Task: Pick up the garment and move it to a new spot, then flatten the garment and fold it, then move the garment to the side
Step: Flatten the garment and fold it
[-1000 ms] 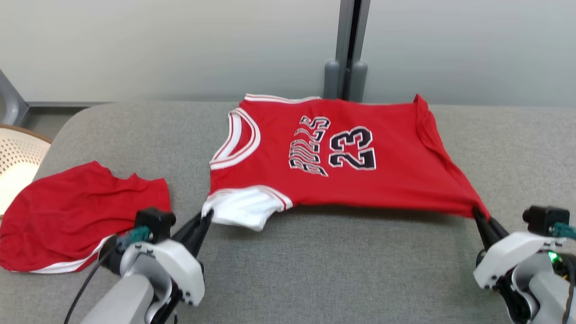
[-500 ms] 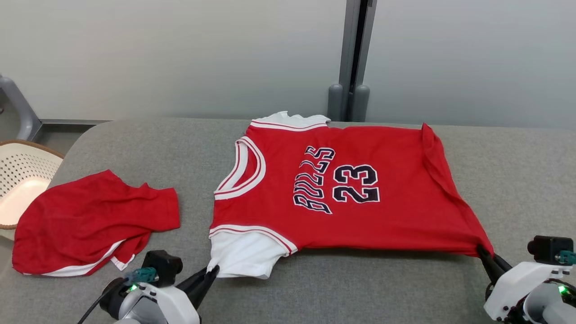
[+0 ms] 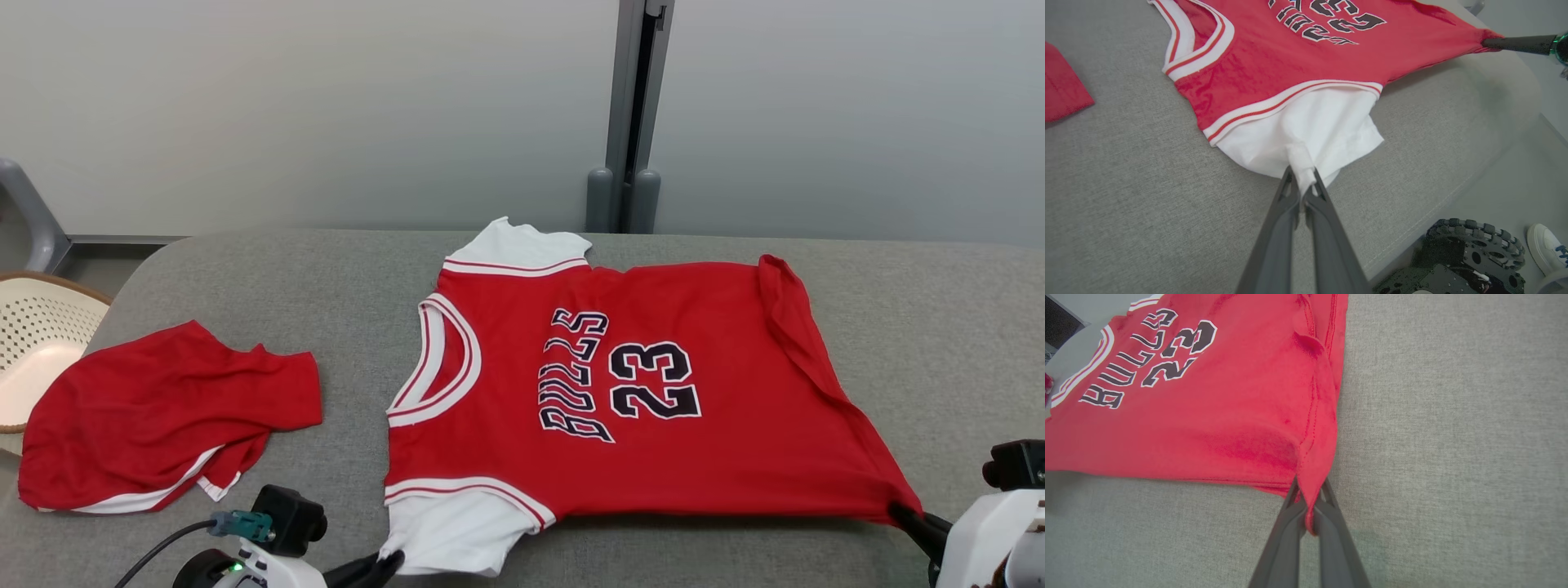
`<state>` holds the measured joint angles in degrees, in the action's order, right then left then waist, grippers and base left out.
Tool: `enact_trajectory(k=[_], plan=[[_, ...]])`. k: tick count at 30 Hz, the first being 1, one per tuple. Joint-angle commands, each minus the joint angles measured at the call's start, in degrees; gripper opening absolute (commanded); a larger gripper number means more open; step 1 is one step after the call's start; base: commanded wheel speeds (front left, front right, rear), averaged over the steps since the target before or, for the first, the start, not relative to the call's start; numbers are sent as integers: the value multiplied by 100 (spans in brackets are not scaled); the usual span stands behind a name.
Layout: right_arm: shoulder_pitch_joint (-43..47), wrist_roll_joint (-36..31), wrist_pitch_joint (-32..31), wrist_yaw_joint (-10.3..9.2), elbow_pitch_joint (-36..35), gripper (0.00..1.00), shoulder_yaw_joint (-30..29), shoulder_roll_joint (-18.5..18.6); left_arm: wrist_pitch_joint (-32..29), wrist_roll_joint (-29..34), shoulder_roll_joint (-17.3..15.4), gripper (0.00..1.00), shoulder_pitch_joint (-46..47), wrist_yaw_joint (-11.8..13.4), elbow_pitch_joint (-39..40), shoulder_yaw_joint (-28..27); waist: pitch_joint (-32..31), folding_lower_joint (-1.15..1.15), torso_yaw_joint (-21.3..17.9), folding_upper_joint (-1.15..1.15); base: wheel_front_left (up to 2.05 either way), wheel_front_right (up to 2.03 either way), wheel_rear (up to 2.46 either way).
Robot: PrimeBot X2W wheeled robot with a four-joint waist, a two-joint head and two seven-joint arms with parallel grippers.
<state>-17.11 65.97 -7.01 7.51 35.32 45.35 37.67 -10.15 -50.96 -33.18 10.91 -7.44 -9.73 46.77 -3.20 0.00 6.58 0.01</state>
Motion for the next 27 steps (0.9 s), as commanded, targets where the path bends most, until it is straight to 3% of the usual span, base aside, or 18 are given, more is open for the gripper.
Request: enact_trajectory(k=[1, 17, 27], plan=[[141, 115, -230, -4, -148, 0, 54, 197, -137, -176, -177, 0, -91, -4, 206, 74, -11, 0, -22, -1, 0, 0, 0], [590, 688, -1735, -4, -1294, 0, 49, 1052, -1216, -997, -1292, 0, -234, 19, 1525, 589, -32, 0, -227, -1, 0, 0, 0], [187, 342, -1948, -4, -1476, 0, -320, 973, -1316, -595, -1338, 0, 292, 132, 1608, 478, 62, 0, -257, -1, 0, 0, 0]])
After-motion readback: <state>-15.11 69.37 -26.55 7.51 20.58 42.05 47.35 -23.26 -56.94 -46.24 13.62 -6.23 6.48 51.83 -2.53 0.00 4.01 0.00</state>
